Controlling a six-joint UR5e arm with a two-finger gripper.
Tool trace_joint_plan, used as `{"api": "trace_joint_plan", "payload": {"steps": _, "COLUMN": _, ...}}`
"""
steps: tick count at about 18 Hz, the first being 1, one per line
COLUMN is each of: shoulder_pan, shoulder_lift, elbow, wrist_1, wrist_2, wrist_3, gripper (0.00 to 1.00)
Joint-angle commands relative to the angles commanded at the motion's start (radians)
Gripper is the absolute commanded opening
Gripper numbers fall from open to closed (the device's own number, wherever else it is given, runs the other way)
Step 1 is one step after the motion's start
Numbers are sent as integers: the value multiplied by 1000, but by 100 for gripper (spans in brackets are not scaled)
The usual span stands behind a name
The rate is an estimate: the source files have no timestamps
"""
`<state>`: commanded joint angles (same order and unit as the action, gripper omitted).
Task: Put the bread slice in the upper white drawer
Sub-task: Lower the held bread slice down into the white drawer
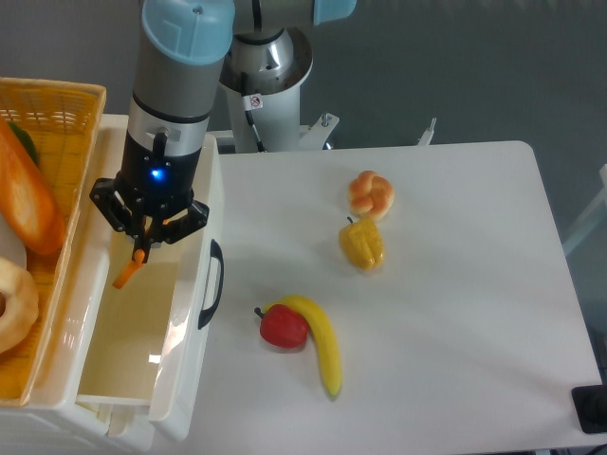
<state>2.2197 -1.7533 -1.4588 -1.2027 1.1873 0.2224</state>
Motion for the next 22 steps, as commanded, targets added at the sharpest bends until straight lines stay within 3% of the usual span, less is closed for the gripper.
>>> {"api": "trace_joint_plan", "payload": {"steps": 16, "shoulder_pan": -20, "shoulder_lift": -37, "elbow": -6, "wrist_1": 45, "wrist_2": 3, "wrist_3": 3, "gripper": 0}}
{"api": "trace_joint_plan", "payload": {"steps": 19, "shoulder_pan": -44, "shoulder_lift": -60, "elbow": -5, "wrist_1": 73, "wrist_2": 80, "wrist_3": -5, "gripper": 0}}
{"api": "trace_joint_plan", "payload": {"steps": 22, "shoulder_pan": -55, "shoulder_lift": -63, "elbow": -5, "wrist_1": 81, "wrist_2": 86, "wrist_3": -8, "gripper": 0}}
